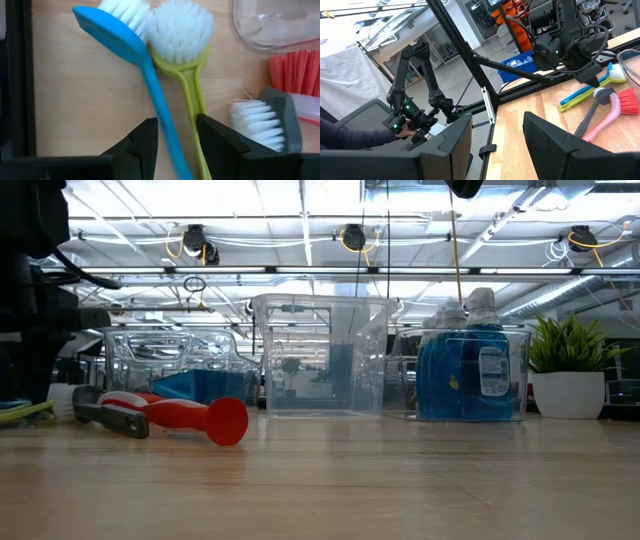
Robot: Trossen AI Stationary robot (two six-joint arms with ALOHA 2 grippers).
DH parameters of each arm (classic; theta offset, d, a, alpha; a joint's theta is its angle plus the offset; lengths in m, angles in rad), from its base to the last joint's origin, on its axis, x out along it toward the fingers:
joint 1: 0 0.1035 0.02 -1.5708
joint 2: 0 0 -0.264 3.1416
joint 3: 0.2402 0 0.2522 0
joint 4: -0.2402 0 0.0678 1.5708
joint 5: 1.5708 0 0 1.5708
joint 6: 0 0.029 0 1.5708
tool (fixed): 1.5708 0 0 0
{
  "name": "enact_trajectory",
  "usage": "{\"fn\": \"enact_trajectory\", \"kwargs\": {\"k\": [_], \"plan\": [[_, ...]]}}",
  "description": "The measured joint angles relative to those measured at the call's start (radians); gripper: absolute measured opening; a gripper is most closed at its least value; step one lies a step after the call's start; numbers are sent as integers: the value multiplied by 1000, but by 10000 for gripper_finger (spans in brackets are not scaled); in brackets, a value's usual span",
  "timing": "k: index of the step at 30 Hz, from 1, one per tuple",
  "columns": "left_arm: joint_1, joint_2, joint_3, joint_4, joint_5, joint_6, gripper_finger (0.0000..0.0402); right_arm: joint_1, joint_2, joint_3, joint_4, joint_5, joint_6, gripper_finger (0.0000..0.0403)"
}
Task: Pick & Place Kitchen Sink Supplies
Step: Put the blue dish brush into the white bin
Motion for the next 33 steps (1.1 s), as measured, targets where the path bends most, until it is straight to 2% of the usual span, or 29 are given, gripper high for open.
{"fn": "enact_trajectory", "kwargs": {"k": [4,12,21,25,33], "plan": [[0,-21,0,-3,4,4,140,0,0,0,0,0,4,167],[0,-155,-2,5,24,26,140,0,0,0,0,0,25,167],[-11,-104,-2,5,28,27,140,0,0,0,-4,0,13,167],[-11,-121,-2,5,30,31,140,0,0,0,-11,0,23,167],[-11,-133,-2,45,101,159,140,0,0,0,-24,0,17,167]]}}
